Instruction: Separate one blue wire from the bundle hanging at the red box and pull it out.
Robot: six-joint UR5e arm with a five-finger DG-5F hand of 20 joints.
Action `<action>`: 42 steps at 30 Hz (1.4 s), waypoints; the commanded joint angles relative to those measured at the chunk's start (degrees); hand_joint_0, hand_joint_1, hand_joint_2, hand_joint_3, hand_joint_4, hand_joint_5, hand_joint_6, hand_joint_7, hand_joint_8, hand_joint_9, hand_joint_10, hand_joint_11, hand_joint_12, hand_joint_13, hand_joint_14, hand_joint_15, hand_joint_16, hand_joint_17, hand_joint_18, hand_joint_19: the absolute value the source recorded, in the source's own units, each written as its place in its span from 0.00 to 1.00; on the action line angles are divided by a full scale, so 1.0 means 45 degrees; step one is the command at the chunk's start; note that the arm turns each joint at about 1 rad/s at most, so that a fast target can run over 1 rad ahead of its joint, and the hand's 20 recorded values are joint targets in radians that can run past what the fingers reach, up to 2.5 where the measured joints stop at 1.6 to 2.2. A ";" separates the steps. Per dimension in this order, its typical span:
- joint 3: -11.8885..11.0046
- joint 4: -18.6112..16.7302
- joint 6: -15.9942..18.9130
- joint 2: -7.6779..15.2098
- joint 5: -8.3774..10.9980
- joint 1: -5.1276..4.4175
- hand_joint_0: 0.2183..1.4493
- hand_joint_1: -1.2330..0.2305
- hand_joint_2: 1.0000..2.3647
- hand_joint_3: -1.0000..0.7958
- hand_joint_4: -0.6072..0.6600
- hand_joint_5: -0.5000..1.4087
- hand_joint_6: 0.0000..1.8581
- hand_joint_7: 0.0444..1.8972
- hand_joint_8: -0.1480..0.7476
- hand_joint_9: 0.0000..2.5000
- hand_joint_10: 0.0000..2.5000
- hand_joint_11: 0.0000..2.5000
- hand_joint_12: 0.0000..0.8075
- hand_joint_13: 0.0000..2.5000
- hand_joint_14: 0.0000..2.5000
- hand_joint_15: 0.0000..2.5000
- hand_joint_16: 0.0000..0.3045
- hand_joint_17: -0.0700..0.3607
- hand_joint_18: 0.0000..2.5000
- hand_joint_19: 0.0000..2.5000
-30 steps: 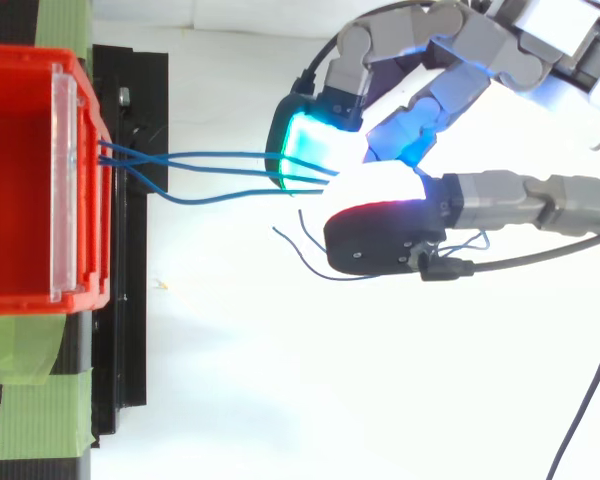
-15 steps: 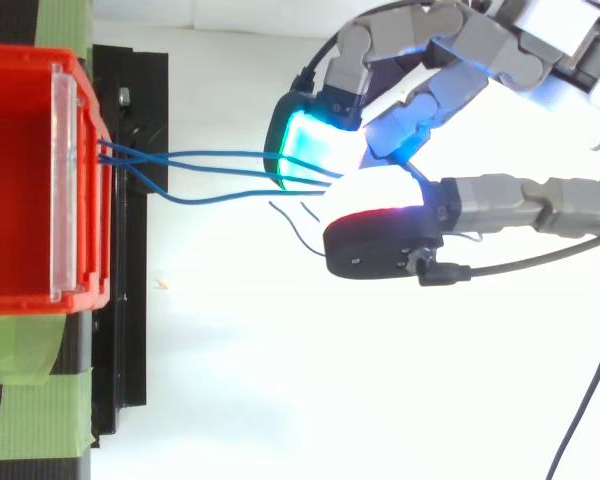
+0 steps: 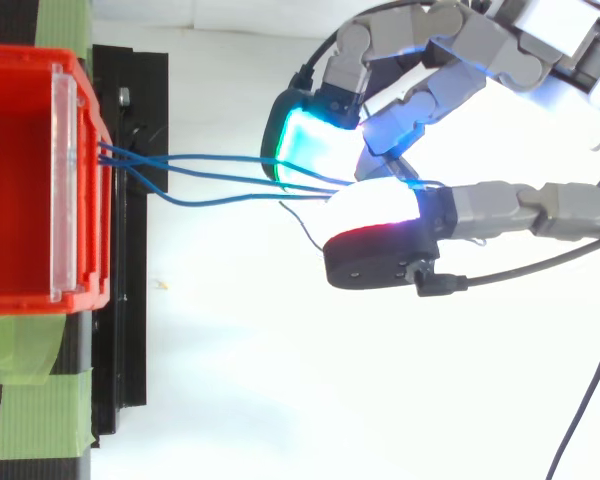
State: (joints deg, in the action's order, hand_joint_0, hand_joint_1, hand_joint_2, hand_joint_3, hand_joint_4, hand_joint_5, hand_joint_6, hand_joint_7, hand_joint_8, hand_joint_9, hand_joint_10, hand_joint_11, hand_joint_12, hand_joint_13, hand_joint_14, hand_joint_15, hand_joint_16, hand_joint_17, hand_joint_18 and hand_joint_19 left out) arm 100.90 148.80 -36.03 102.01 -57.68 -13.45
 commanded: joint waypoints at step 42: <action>0.0000 -0.0078 0.0195 -0.0014 0.0084 -0.0020 0.29 0.38 0.01 0.34 0.66 0.16 0.40 0.57 0.51 0.41 0.00 0.69 0.43 0.50 0.00 0.65 0.16 0.41 0.21 0.26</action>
State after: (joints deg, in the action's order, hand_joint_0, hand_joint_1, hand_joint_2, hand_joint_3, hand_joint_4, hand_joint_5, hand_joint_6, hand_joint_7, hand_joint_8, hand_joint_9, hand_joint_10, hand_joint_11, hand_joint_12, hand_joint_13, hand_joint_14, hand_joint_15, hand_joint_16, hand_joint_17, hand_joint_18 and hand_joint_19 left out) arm 100.89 148.44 -35.33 101.99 -57.35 -13.56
